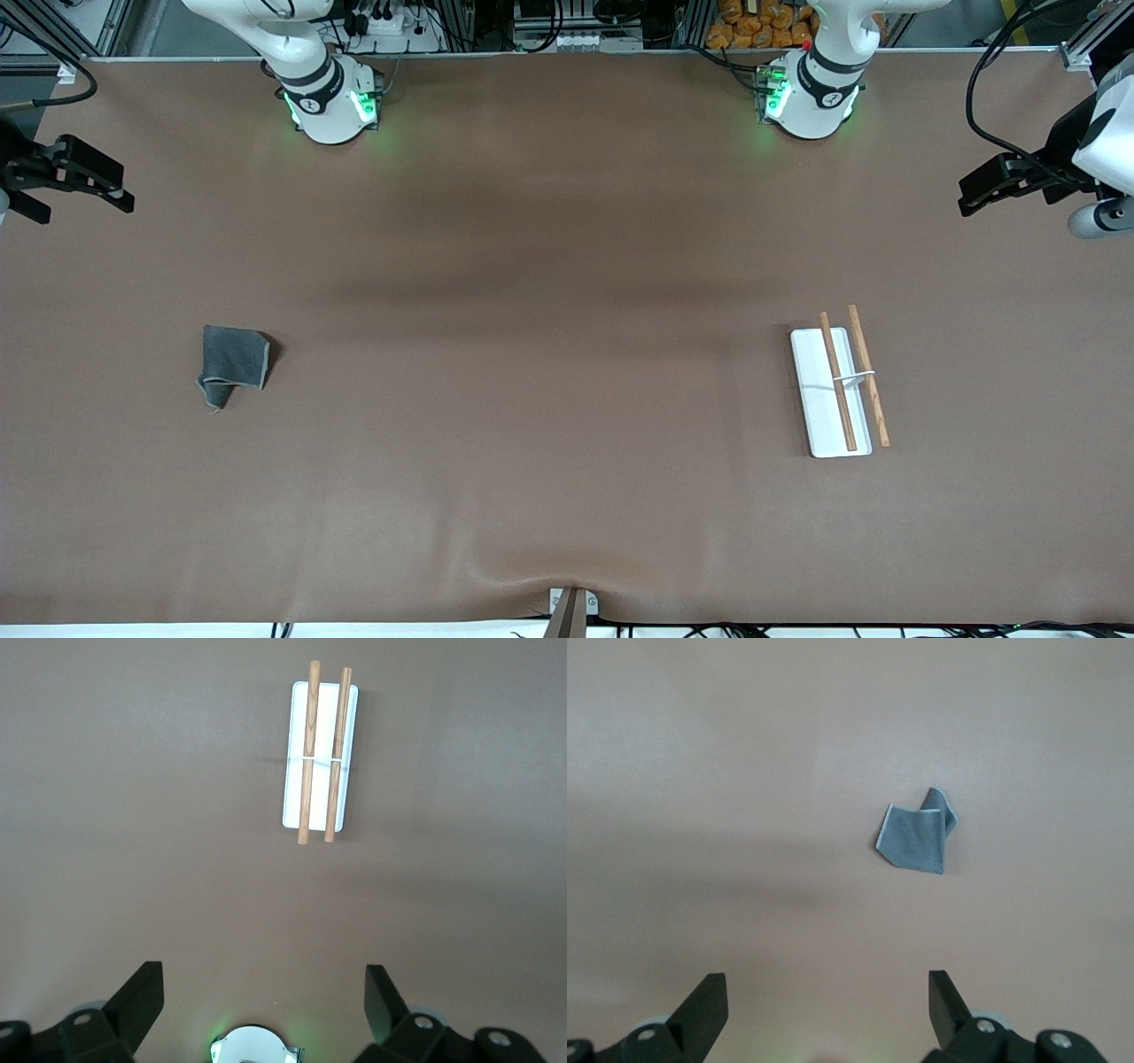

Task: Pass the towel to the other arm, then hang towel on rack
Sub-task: 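Move the right gripper toward the grey towel on the table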

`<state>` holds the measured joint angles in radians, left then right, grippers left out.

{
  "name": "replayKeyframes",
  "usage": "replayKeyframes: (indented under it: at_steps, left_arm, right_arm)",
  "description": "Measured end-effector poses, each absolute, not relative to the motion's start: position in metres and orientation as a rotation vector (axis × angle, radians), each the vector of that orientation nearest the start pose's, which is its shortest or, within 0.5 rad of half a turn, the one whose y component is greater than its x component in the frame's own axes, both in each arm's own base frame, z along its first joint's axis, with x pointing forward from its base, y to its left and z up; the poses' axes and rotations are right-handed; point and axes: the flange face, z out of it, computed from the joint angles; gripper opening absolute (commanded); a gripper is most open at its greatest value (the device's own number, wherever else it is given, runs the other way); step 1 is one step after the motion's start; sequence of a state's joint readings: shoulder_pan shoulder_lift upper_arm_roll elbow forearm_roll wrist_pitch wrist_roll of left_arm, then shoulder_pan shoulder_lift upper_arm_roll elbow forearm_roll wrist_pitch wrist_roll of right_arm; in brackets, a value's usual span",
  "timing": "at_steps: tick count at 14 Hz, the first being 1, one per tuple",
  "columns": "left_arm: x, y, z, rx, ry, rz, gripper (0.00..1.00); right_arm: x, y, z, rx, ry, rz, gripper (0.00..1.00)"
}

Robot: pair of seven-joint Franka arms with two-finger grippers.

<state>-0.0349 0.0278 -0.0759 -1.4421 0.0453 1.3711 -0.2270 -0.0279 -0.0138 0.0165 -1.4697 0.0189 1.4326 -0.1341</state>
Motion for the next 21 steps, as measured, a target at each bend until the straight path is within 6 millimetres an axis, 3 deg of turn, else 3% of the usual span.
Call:
replayKeyframes:
  at_steps: [11, 13, 18, 21]
  left_arm:
    - [0.546, -0.054, 0.647, -3.082, -0.14, 0.138, 1.0]
    - [0.547, -0.055, 0.648, -3.084, -0.138, 0.13, 1.0]
    - [0.545, -0.056, 0.65, -3.085, -0.135, 0.121, 1.0]
    - [0.545, -0.055, 0.648, -3.084, -0.136, 0.131, 1.0]
  right_arm:
    - [0.538, -0.009, 0.662, -3.118, -0.181, 0.057, 1.0]
    - [0.546, -0.021, 0.646, -3.117, -0.143, 0.104, 1.0]
    - [0.577, -0.077, 0.582, -3.096, 0.002, 0.245, 1.0]
    - [0.589, -0.084, 0.555, -3.085, 0.019, 0.295, 1.0]
